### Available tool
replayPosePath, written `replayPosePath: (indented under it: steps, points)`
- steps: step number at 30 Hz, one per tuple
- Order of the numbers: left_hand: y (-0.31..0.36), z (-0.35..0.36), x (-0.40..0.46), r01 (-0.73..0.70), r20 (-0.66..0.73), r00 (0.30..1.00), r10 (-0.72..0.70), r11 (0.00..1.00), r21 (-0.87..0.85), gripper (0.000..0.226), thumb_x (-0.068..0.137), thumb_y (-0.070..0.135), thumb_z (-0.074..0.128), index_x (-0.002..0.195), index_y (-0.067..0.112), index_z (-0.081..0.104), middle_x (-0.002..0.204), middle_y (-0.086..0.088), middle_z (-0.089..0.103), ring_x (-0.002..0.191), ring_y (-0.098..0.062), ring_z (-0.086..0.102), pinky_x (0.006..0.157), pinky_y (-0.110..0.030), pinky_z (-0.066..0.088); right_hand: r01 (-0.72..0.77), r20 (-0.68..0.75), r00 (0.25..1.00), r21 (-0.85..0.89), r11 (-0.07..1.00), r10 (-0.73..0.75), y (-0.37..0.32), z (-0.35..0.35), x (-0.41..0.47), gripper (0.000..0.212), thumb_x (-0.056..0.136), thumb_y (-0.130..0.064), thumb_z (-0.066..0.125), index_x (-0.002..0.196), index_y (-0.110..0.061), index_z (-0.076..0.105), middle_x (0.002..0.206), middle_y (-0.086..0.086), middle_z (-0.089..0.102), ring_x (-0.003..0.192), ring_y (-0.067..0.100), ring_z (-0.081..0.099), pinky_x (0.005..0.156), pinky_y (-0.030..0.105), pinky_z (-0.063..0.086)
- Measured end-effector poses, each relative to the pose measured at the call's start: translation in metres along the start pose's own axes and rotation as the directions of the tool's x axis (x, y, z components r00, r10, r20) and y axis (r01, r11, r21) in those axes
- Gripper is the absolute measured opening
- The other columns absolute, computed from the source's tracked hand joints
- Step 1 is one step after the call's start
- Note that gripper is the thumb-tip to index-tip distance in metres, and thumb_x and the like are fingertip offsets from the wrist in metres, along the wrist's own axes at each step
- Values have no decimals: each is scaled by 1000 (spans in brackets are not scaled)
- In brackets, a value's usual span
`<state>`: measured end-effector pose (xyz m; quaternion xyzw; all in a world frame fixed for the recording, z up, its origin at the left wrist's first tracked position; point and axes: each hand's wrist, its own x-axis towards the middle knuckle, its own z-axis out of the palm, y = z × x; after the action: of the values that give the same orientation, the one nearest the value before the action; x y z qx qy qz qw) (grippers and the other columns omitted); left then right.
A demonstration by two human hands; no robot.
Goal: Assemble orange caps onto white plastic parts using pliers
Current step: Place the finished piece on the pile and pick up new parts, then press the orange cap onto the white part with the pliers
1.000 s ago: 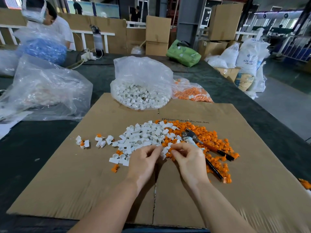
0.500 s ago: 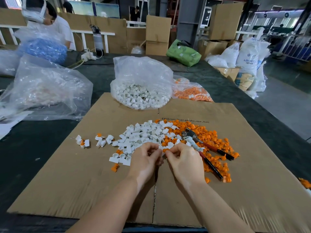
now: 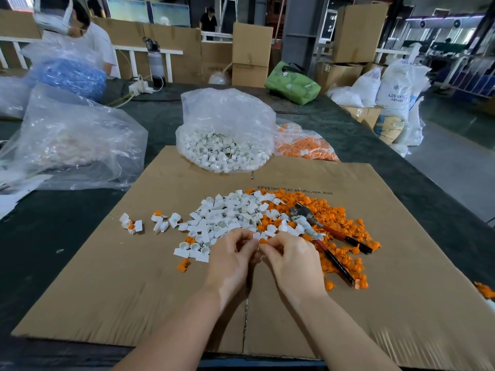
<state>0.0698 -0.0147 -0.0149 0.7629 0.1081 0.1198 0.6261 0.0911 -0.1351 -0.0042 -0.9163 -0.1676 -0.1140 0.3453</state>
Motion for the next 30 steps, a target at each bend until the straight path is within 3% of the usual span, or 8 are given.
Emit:
replayPosePath:
  steps: [3, 8, 15, 19, 25, 30]
  points:
    - [2, -2, 1, 46, 4, 999, -46, 992, -114, 7, 91, 1, 55, 86, 1, 60, 64, -8, 60, 54, -5, 57, 53, -13, 47, 11, -2, 1000, 128, 992, -11, -2, -8, 1, 18, 81, -22, 73, 98, -18, 67, 68, -13, 56, 67, -2, 55, 62, 8, 42]
    - [3, -3, 0, 41, 32, 999, -38, 992, -117, 5, 91, 2, 56, 91, -2, 60, 66, -12, 59, 55, -8, 57, 54, -15, 48, 67, 72, 994, 146, 987, -78, 0, -13, 6, 37, 83, -17, 70, 119, -23, 63, 84, -12, 52, 77, -2, 49, 69, 6, 38]
    - [2, -3, 1, 74, 25, 997, -71, 986, -152, 5, 89, 3, 59, 91, 0, 62, 73, -18, 62, 63, -19, 61, 63, -28, 53, 107, 47, 992, 182, 977, -118, 1, -10, 6, 23, 85, -13, 68, 108, -15, 70, 86, -5, 58, 78, -7, 52, 68, 3, 38]
    - [1, -3, 1, 59, 28, 998, -56, 990, -126, 6, 89, 4, 60, 91, 0, 63, 72, -16, 64, 58, -10, 61, 56, -15, 50, 112, 36, 992, 173, 978, -120, 2, -8, 6, 24, 84, -14, 69, 108, -15, 69, 86, -7, 59, 75, -5, 52, 70, 4, 39]
    - [0, -4, 1, 53, 22, 998, -51, 992, -112, 6, 88, 10, 63, 89, 4, 64, 71, -11, 66, 61, -10, 62, 59, -18, 51, 105, 37, 993, 168, 980, -112, 2, -7, 6, 26, 85, -14, 67, 111, -16, 68, 89, -10, 58, 78, -6, 52, 73, 4, 39]
    - [2, -3, 3, 38, 17, 999, -37, 998, -48, 9, 86, 13, 66, 87, 4, 64, 64, -3, 62, 54, -4, 59, 50, -11, 45, 109, 58, 991, 147, 983, -118, 4, -7, 5, 32, 86, -18, 67, 117, -19, 65, 92, -10, 58, 83, -2, 53, 77, 7, 41]
